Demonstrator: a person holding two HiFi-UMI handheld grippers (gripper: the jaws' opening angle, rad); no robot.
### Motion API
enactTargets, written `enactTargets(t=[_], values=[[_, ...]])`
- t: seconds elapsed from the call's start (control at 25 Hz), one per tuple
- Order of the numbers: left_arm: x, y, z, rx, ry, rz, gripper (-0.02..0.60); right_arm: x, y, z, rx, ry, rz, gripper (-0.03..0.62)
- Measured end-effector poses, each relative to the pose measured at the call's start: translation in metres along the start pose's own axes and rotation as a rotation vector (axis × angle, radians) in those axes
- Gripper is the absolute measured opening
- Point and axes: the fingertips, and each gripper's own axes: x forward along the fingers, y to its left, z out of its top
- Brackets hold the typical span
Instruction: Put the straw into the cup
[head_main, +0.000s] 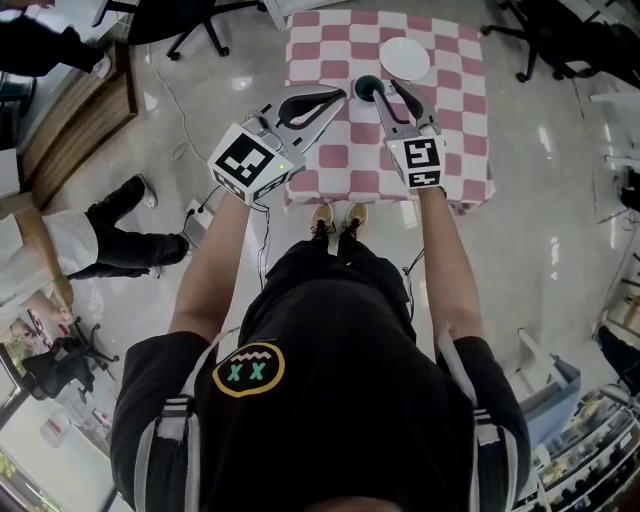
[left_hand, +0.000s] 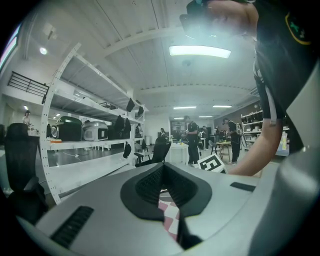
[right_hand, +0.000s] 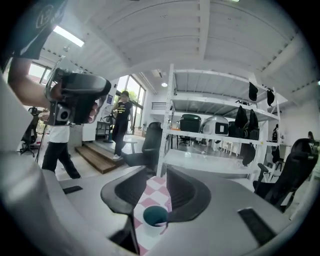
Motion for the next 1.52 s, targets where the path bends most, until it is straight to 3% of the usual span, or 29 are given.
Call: enactTargets(t=[0.56, 0.72, 0.88, 1.52], values=[[-0.018, -0.021, 0.011, 0.006, -0.027, -0.037, 0.015, -0.075, 0.049, 0.095, -0.125, -0.198, 0.109, 0.137], [-0.024, -0.028, 0.015, 0.01, -0.031, -0.046, 0.015, -0.093, 0.065, 0.114, -0.128, -0.253, 0.129, 0.073], [-0.03, -0.035, 0.018, 0.004, -0.033, -0.055, 0.015, -0.104, 0.075, 0.12, -0.13, -0.251, 0.142, 0.022], [-0.039, -0.048, 0.019, 0.02, -0.023, -0.073, 0.014, -0.111, 0.088, 0.116, -0.129, -0.202, 0.156, 0.02]])
